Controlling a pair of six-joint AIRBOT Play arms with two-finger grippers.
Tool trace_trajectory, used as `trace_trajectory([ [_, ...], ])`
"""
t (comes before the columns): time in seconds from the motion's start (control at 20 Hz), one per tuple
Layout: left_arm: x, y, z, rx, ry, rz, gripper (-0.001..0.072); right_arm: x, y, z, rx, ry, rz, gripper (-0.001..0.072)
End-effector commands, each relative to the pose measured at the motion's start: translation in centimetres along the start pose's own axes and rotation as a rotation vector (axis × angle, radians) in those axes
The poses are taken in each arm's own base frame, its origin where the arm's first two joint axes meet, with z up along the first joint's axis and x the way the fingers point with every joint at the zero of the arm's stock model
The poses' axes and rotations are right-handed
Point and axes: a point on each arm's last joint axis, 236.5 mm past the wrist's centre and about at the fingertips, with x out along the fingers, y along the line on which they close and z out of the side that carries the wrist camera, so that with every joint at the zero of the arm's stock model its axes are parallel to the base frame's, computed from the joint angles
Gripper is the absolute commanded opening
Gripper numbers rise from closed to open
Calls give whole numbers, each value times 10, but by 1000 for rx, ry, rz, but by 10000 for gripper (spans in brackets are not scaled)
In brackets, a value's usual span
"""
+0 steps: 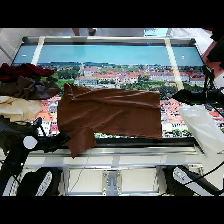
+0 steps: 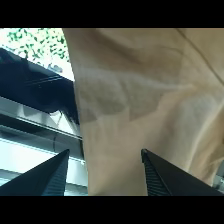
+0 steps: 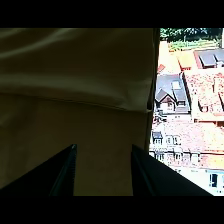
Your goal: Fold the shirts.
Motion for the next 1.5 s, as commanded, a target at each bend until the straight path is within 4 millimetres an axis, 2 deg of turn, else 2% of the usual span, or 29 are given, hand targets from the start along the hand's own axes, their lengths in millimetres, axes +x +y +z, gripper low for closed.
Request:
trace_trajectory([
  [0.0, 10, 4, 1, -15, 12, 10, 520, 0, 5, 1, 7, -3, 22, 418],
  [0.2, 19, -4, 3, -29, 24, -24, 509, 0, 8, 1, 12, -4, 35, 418],
  [0.25, 22, -9, 5, -28, 24, -45, 469, 0, 9, 1, 13, -4, 37, 418],
  [0.35, 27, -15, 7, -39, 27, -70, 467, 0, 9, 0, 13, -1, 38, 418],
  [0.4, 29, -16, 4, -42, 42, -77, 428, 0, 9, 0, 13, 0, 40, 418],
  [0.5, 34, -19, -1, -45, 75, -92, 54, 0, 11, -2, 14, 9, 45, 418],
  [0.55, 34, -23, -1, -40, 80, -109, 12, -1, 12, -6, 14, 24, 51, 417],
  [0.7, 31, -36, 2, -29, 76, -159, 11, -2, 14, -27, 16, 111, 59, 417],
  [0.8, 28, -41, 6, -1, 66, -168, 11, 2, -3, -55, 102, 199, 9, 416],
  [1.0, 22, -48, 8, 56, 72, -181, 12, 20, -33, -160, 404, 400, 21, 416],
  [1.1, 21, -48, 8, 62, 69, -183, 11, 26, -37, -202, 552, 461, 32, 417],
  [1.15, 21, -48, 8, 61, 70, -184, 11, 29, -36, -216, 585, 487, 39, 417],
  [1.25, 21, -48, 8, 60, 70, -184, 11, 39, -34, -229, 623, 487, 47, 418],
  [1.45, 21, -48, 8, 61, 71, -184, 11, 61, -31, -204, 729, 328, 100, 417],
])
